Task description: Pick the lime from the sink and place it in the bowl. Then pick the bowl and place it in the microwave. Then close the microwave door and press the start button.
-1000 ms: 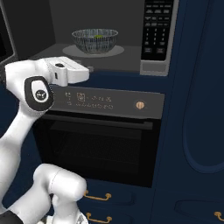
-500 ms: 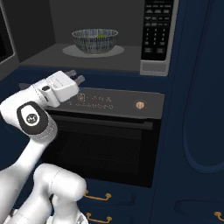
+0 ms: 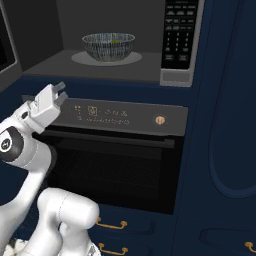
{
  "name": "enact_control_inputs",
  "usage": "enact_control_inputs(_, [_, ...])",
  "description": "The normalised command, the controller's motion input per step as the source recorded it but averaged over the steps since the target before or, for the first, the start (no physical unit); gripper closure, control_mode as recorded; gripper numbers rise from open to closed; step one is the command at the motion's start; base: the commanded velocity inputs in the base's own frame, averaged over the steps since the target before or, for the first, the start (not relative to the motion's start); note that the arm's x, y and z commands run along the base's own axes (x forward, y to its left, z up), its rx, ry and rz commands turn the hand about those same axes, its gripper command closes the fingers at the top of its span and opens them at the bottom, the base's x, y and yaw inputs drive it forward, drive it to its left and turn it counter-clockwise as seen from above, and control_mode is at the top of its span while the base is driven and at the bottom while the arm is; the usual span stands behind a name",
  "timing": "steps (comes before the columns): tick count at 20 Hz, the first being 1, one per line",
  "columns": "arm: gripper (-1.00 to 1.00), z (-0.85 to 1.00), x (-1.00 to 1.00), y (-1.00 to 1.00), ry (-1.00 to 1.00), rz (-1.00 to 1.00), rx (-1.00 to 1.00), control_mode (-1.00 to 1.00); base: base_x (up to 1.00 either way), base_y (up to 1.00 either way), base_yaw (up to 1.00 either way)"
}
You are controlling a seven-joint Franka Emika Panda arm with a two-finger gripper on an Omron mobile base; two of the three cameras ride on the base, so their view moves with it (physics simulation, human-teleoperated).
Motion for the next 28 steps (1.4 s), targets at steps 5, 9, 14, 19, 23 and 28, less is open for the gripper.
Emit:
enact_control_inputs(5, [-1.00,-0.44,-0.29,0.55,-0.14,-0.05,-0.11,-1.00,0.00,0.00,0.00])
enact_control_inputs(9, [-1.00,-0.54,-0.41,0.48,-0.19,-0.05,-0.13,-1.00,0.00,0.00,0.00])
enact_control_inputs(14, [-1.00,-0.36,-0.50,0.65,-0.15,-0.06,-0.08,-1.00,0.00,0.00,0.00])
enact_control_inputs(19, [-1.00,-0.24,-0.43,0.89,-0.11,-0.01,0.00,-1.00,0.00,0.00,0.00])
enact_control_inputs(23, [-1.00,-0.30,-0.22,0.82,-0.13,0.00,0.00,-1.00,0.00,0.00,0.00])
enact_control_inputs(28, [-1.00,-0.15,-0.06,0.80,-0.11,0.00,0.00,-1.00,0.00,0.00,0.00])
